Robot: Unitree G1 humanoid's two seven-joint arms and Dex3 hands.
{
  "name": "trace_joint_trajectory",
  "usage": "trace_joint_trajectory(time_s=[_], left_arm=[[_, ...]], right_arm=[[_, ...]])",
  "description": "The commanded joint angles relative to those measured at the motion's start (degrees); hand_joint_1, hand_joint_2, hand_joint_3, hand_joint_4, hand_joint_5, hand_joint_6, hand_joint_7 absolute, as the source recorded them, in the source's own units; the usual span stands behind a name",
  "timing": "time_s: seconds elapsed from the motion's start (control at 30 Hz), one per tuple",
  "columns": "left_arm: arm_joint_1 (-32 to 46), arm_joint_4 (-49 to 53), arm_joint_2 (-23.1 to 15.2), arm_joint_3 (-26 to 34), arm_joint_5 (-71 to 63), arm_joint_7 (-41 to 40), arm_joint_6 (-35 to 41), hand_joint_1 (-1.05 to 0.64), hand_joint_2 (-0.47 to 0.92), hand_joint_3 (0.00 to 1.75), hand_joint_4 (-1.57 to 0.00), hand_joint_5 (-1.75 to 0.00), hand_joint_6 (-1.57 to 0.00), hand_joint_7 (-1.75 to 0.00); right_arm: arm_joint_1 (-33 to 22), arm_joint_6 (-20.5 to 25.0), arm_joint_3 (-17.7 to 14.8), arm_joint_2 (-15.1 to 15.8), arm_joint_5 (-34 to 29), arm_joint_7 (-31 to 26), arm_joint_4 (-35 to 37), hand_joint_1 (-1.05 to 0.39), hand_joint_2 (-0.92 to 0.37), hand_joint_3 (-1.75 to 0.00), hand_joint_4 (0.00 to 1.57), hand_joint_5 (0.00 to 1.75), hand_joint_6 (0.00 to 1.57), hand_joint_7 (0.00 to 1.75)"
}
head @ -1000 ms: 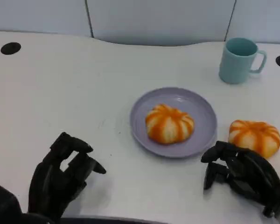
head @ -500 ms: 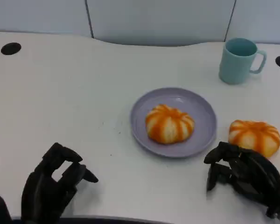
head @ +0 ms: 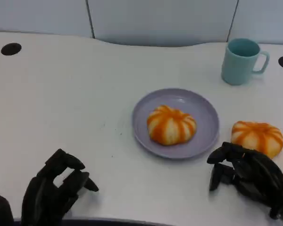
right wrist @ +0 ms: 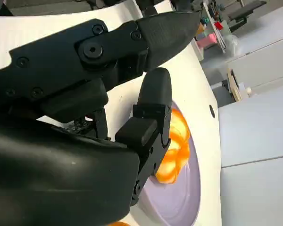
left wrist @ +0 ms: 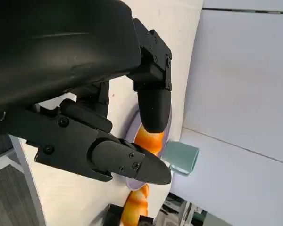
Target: Grasp the bread from the table and place it into the plate.
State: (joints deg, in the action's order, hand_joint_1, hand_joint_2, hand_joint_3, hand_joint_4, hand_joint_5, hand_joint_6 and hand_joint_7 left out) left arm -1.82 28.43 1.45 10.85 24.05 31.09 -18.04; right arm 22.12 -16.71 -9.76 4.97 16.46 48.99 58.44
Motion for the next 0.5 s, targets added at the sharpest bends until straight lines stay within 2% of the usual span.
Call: trace_joint_trajectory(time_s=[0.03,0.17,0.5], left_arm=[[-0.71,1.86,-1.42,0.82,-0.48,1.13,-1.46,-0.64,0.91,0.03,-0.52,-1.75,-0.37,-1.75],[-1.15,2.25,-1.21,1.26,-0.21,0.99,-1.47,-0.64,0.91,0.02,-0.53,-1.75,-0.37,-1.75],[-1.42,2.02,-0.99,1.66,-0.4,0.28,-0.74,-0.65,0.9,0.01,-0.53,-1.75,-0.38,-1.75]], right_arm=[[-1.68,1.24,0.17,0.61,-1.16,-1.32,1.29,-0.51,-0.92,-0.12,0.6,1.61,0.74,1.02],[-1.85,3.22,0.38,0.66,-1.04,-1.79,-0.16,-0.51,-0.92,-0.13,0.58,1.67,0.72,1.06],[-1.81,0.74,0.16,0.5,-1.3,-2.05,1.31,-0.52,-0.92,-0.12,0.57,1.62,0.73,1.06]])
